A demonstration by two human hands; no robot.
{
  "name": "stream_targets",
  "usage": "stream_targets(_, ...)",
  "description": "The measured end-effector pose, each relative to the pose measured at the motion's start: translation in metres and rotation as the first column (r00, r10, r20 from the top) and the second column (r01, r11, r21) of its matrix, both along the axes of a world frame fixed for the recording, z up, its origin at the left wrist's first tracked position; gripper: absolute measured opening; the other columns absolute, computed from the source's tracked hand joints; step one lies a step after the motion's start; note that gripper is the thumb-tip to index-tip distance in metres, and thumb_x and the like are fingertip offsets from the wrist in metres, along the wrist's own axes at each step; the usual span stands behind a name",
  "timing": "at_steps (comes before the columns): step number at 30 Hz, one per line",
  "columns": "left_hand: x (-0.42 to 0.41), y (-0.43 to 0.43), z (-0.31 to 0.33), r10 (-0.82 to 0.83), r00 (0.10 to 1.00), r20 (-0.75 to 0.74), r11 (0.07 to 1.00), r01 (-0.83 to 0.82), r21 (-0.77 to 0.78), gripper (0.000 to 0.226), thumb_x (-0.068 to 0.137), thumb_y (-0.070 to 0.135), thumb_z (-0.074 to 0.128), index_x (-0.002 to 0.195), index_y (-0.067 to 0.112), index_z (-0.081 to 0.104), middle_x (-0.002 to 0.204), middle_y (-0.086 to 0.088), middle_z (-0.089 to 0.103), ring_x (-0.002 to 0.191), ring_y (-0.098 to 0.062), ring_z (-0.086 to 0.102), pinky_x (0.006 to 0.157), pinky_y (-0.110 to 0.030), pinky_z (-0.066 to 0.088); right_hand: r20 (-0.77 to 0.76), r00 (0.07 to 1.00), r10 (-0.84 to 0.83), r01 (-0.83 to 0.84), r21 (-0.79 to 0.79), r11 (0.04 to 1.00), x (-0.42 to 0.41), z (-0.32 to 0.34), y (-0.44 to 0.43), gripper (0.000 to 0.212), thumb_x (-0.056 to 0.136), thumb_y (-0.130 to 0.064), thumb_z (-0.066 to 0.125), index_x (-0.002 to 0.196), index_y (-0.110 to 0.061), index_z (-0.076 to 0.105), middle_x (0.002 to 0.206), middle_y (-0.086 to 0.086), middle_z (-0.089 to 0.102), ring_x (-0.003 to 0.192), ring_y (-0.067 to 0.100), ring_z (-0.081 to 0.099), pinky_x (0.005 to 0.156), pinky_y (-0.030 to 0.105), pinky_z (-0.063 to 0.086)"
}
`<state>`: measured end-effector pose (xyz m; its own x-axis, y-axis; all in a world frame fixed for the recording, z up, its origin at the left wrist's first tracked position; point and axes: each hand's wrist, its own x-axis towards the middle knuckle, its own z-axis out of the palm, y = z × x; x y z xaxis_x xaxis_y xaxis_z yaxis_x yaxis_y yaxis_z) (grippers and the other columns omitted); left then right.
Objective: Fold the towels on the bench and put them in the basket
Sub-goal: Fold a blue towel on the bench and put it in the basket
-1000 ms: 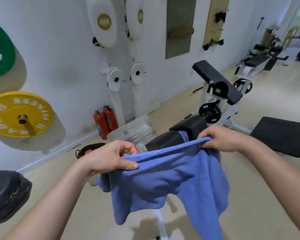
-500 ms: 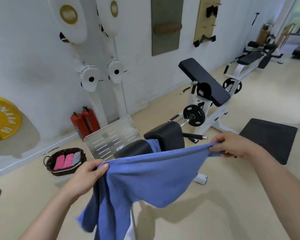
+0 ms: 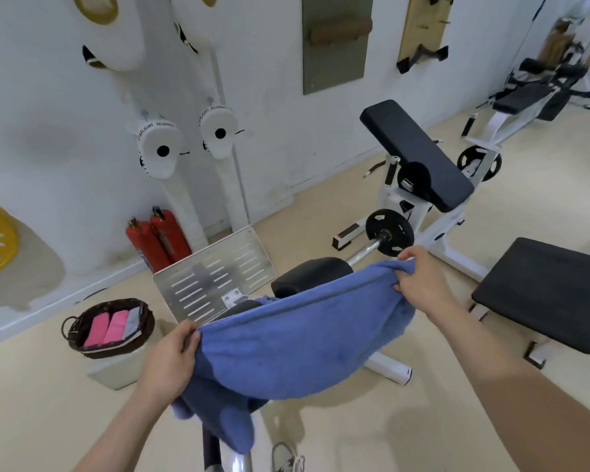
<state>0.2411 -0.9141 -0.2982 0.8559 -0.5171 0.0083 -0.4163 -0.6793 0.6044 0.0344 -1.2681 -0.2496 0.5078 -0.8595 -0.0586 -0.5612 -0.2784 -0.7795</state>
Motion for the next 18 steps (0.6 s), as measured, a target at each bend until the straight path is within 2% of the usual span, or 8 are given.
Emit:
stream_targets(4,0.041,-0.026,-0.03,-0.01,1.0,-0.028,0.997,0.013,0.081,0.026,0.096,0.017,0.048,0.075,0.032,0.048,0.069,0.005,0.059,0.069,-0.024,0.057,0.063,-0.035,0.043,-0.041,0.999,-0.006,0.003,-0.061,0.998,0.044,-0.024,-0.026,0.007,0.083,-0.005,0.054,0.089,-0.008,0.053,0.083,0.014,0.062,0.078,0.032,0.059,0.067,0.042,0.05)
stream_targets(8,0.081,-0.045,-0.06,0.034,0.997,-0.07,0.992,-0.025,0.124,0.022,0.094,0.01,0.049,0.082,0.028,0.055,0.075,-0.002,0.062,0.075,-0.031,0.06,0.062,-0.035,0.042,-0.051,0.999,-0.001,-0.002,-0.042,0.999,0.083,-0.047,-0.042,0.001,0.085,-0.009,0.056,0.085,-0.008,0.056,0.082,0.018,0.063,0.08,0.035,0.059,0.07,0.041,0.049)
stream_targets(10,0.097,-0.055,-0.072,0.089,0.99,-0.106,0.985,-0.072,0.157,0.018,0.094,0.009,0.047,0.091,0.021,0.059,0.082,-0.008,0.066,0.08,-0.036,0.061,0.066,-0.037,0.045,-0.026,1.0,0.007,-0.008,-0.039,0.999,0.102,-0.058,-0.051,0.002,0.087,-0.01,0.055,0.088,-0.01,0.058,0.083,0.013,0.062,0.079,0.031,0.057,0.069,0.039,0.045)
stream_targets(12,0.108,-0.065,-0.081,0.15,0.983,-0.108,0.97,-0.125,0.209,0.018,0.095,0.011,0.044,0.099,0.019,0.06,0.088,-0.01,0.068,0.085,-0.036,0.062,0.07,-0.037,0.046,-0.024,0.999,0.037,-0.039,-0.081,0.996,0.119,-0.068,-0.06,0.006,0.09,-0.01,0.052,0.092,-0.013,0.057,0.087,0.004,0.061,0.082,0.023,0.057,0.071,0.03,0.042)
stream_targets(14,0.115,-0.075,-0.089,0.184,0.978,-0.099,0.948,-0.15,0.281,0.021,0.094,0.012,0.043,0.103,0.021,0.06,0.094,-0.008,0.068,0.089,-0.034,0.062,0.072,-0.035,0.045,-0.041,0.997,0.071,-0.076,-0.123,0.99,0.137,-0.076,-0.07,0.01,0.092,-0.009,0.049,0.087,-0.016,0.053,0.084,-0.002,0.058,0.08,0.018,0.055,0.073,0.026,0.038)
stream_targets(18,0.13,-0.095,-0.101,0.281,0.955,-0.099,0.868,-0.209,0.451,0.03,0.087,0.01,0.042,0.104,0.03,0.057,0.101,0.001,0.065,0.098,-0.027,0.059,0.079,-0.035,0.043,-0.106,0.984,0.141,-0.157,-0.154,0.975,0.178,-0.092,-0.096,0.012,0.097,-0.015,0.046,0.087,-0.02,0.051,0.074,-0.004,0.055,0.07,0.017,0.051,0.061,0.026,0.035)
